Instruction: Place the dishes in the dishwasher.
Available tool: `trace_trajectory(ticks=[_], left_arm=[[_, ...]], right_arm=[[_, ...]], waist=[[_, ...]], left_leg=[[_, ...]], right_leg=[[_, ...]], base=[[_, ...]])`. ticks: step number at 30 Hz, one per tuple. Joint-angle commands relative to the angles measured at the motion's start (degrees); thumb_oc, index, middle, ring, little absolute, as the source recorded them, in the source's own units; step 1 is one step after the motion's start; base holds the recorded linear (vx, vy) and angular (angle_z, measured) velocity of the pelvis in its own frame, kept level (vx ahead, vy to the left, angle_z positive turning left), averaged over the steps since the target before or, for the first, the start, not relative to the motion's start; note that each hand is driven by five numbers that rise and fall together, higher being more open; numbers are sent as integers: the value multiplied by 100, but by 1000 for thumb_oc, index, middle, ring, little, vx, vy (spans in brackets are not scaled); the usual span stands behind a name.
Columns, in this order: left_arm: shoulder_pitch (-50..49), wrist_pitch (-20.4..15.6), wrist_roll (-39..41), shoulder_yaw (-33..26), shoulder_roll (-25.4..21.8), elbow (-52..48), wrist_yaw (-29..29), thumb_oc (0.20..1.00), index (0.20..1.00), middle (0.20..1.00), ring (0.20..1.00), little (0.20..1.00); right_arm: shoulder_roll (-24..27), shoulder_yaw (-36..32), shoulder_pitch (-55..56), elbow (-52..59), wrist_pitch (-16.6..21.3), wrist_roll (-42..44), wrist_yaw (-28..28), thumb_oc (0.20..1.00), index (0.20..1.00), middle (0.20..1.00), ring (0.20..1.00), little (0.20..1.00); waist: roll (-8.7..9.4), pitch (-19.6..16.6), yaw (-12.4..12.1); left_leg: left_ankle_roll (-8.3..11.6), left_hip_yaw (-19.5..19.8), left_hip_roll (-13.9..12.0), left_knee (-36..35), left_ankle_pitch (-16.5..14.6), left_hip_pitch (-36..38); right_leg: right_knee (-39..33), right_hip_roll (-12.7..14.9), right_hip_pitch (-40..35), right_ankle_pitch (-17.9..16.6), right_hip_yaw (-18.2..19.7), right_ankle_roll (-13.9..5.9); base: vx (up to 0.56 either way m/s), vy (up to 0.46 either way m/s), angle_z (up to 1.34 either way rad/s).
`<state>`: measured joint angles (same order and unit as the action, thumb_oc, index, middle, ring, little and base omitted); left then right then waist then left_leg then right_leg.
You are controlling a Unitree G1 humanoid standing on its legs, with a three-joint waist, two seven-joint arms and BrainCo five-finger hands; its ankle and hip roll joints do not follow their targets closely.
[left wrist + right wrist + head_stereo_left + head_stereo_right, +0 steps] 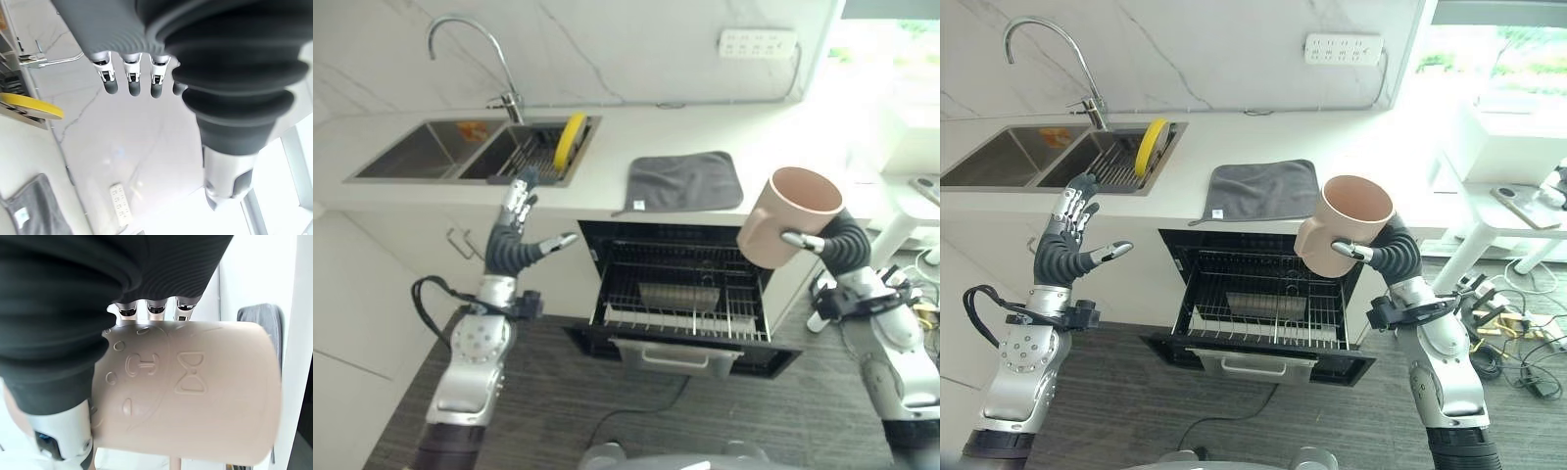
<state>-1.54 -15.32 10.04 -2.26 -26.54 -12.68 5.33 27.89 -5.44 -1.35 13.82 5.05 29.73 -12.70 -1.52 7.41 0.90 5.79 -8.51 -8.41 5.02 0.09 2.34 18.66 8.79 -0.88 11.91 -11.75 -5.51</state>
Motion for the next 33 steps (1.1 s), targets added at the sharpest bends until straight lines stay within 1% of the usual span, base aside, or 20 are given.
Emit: trace_trajectory(ticks=[1,2,3,6,8,9,11,13,14,16,17,20,21,23,25,27,29,30,31,33], left_arm=[[434,-751,-5,-213,-94,-201,163,1000,1000,1000,1000,1000],[434,-751,-5,-213,-94,-201,163,1000,1000,1000,1000,1000],[525,-734,-36,-220,-73,-199,126,1000,1000,1000,1000,1000],[465,-664,-10,-304,-107,-131,26,1000,1000,1000,1000,1000],[290,-494,52,-426,-106,-88,-174,1000,1000,1000,1000,1000],[220,-378,42,-455,-100,-104,-250,1000,1000,1000,1000,1000],[153,-271,-63,-440,-116,-98,-316,1000,1000,1000,1000,1000],[192,-187,-176,-363,-161,-79,-310,1000,1000,1000,1000,1000],[323,-195,-281,-234,-276,-56,-201,1000,1000,1000,1000,1000],[505,-190,-342,-85,-455,-43,-81,1000,1000,1000,1000,1000],[674,-112,-536,109,-659,5,16,1000,1000,1000,1000,1000],[872,185,-724,388,-808,78,-82,1000,1000,1000,1000,1000],[1009,486,-781,597,-923,167,-234,1000,1000,1000,1000,1000],[1142,661,-791,762,-1036,243,-318,1000,1000,1000,1000,1000],[1287,1019,-743,981,-1135,360,-520,1000,1000,1000,1000,1000],[1444,1281,-806,1188,-1216,490,-595,1000,1000,1000,1000,1000],[1673,1440,-1064,1375,-1397,642,-616,1000,1000,1000,1000,1000],[1778,1578,-1132,1427,-1500,693,-752,1000,1000,1000,1000,1000],[2088,2067,-1341,1675,-1750,912,-1240,1000,1000,1000,1000,1000],[2365,2618,-1524,2015,-1926,1215,-1797,1000,1000,1000,1000,1000]], right_arm=[[-51,-326,-325,246,264,134,-71,200,200,200,200,200],[-51,-326,-325,246,264,134,-71,200,200,200,200,200],[-39,-359,-324,243,214,225,-126,200,200,200,200,200],[-92,-395,-218,265,102,272,-235,200,200,200,200,200],[-186,-463,-56,289,-96,262,-365,200,200,200,200,200],[-212,-470,18,322,-155,218,-409,200,200,200,200,200],[-193,-466,103,383,-199,198,-466,200,200,200,200,200],[-110,-429,81,408,-167,171,-441,200,200,200,200,200],[-13,-307,-83,408,-67,65,-268,200,200,200,200,200],[130,-167,-342,392,34,-25,-31,200,200,200,200,200],[303,-60,-527,322,61,-29,157,200,200,200,200,200],[429,77,-677,97,48,-9,336,200,200,200,200,200],[525,165,-768,-27,16,16,417,200,200,200,200,200],[603,216,-856,-101,-10,37,442,200,200,200,200,200],[688,312,-997,-151,-77,64,448,200,200,200,200,200],[724,400,-1118,-204,-81,45,407,200,200,200,200,200],[829,500,-1300,-218,-143,107,393,200,200,200,200,200],[862,520,-1366,-247,-143,123,356,200,200,200,200,200],[955,594,-1536,-287,-198,198,302,200,200,200,200,200],[1015,677,-1668,-316,-293,264,255,200,200,200,200,200]], waist=[[217,31,-45],[217,31,-45],[262,-17,-46],[282,-6,-2],[286,-18,39],[286,2,61],[284,85,101],[280,229,125],[267,479,130],[239,792,154],[230,1019,191],[205,1139,214],[197,1203,239],[189,1255,266],[169,1313,297],[156,1359,333],[153,1395,377],[146,1414,398],[136,1436,458],[116,1420,528]], left_leg=[[-68,-96,-36,293,-483,160],[-68,-96,-36,293,-483,160],[-64,-86,-82,292,-516,239],[-87,-102,-134,416,-610,309],[-102,-126,-156,452,-654,396],[-104,-131,-159,471,-656,403],[-99,-136,-175,574,-679,345],[-86,-108,-187,775,-712,156],[-75,-87,-210,1030,-728,-128],[-73,-62,-260,1410,-738,-553],[-66,-38,-328,1828,-773,-957],[-73,21,-376,2259,-859,-1373],[-81,61,-397,2417,-896,-1539],[-82,82,-410,2515,-922,-1638],[-87,98,-417,2574,-928,-1722],[-88,96,-417,2615,-927,-1768],[-91,66,-425,2634,-915,-1799],[-90,58,-436,2656,-917,-1818],[-90,33,-466,2749,-937,-1878],[-91,9,-485,2782,-948,-1875]], right_leg=[[-734,-46,-314,-329,-276,-79],[-734,-46,-314,-329,-276,-79],[-636,-36,-301,-319,-268,-93],[-385,-31,-229,-294,-190,-123],[-337,-84,-257,-230,-125,-104],[-351,-116,-271,-209,-80,-88],[-310,-157,-229,-171,-4,-63],[-195,-189,-96,-130,80,-36],[-11,-179,123,-111,133,-12],[348,-139,499,-84,215,22],[743,-81,845,-43,301,54],[1141,-12,1202,24,364,108],[1285,24,1354,33,382,122],[1351,57,1449,24,403,113],[1404,99,1548,-2,433,89],[1411,145,1615,-54,458,51],[1401,180,1675,-112,483,6],[1425,196,1706,-119,498,-8],[1495,242,1770,-133,516,-42],[1523,272,1784,-143,531,-68]], base=[[-140,26,3],[-64,0,5],[0,0,0],[113,-27,0],[264,-53,-5],[166,-40,-3],[100,-48,-3],[-64,-52,-9],[-264,-47,-13],[-339,-43,-7],[-258,-39,-1],[-128,-14,-7],[-94,13,-7],[-64,23,-4],[-37,47,-1],[-22,64,-9],[-18,63,-19],[-5,76,-21],[14,84,-15],[67,99,-6]])
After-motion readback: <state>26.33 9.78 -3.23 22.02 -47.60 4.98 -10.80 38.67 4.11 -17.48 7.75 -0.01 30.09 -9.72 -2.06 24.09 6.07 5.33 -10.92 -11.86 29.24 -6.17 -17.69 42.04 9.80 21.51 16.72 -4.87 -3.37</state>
